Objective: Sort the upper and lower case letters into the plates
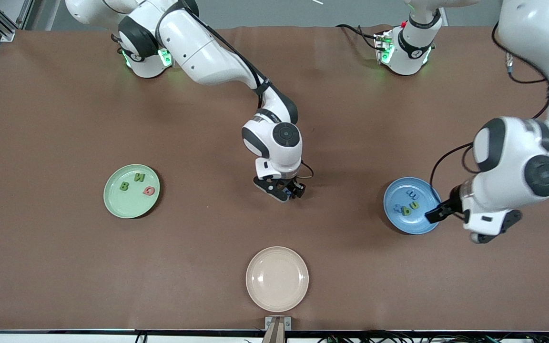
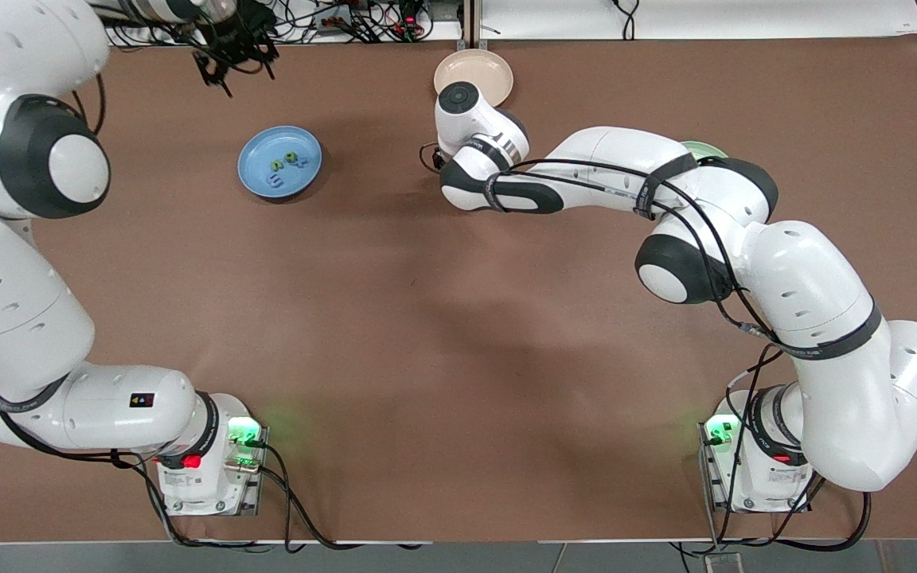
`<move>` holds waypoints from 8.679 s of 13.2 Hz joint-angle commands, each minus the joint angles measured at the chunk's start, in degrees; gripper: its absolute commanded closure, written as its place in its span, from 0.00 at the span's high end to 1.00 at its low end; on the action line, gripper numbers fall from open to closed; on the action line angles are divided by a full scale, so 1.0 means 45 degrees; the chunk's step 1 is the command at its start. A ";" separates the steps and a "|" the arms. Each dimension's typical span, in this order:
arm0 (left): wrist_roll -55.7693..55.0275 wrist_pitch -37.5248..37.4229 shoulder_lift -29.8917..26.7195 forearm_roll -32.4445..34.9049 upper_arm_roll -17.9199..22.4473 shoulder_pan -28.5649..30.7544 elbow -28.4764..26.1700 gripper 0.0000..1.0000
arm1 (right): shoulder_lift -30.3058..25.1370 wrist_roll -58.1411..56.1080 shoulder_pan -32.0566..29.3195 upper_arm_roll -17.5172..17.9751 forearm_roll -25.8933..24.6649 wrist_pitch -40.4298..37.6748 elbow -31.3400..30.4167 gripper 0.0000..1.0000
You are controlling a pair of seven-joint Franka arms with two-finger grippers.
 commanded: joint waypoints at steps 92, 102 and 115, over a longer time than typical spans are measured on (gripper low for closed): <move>0.6614 -0.3614 -0.6419 -0.0636 -0.0011 0.0568 -0.1769 1.00 | -1.5068 -2.1634 -1.0855 -0.0258 0.1154 -0.9728 -0.7461 1.00; 0.6594 -0.3497 -0.6322 -0.0518 0.0086 0.0588 -0.1614 1.00 | -1.5068 -2.1187 -1.0875 -0.0160 0.1642 -0.9220 -0.7579 1.00; 0.5813 -0.3478 -0.6107 -0.0518 0.0067 0.0568 -0.1437 1.00 | -1.4717 -2.0501 -1.0914 -0.0179 0.1681 -0.8985 -0.7384 1.00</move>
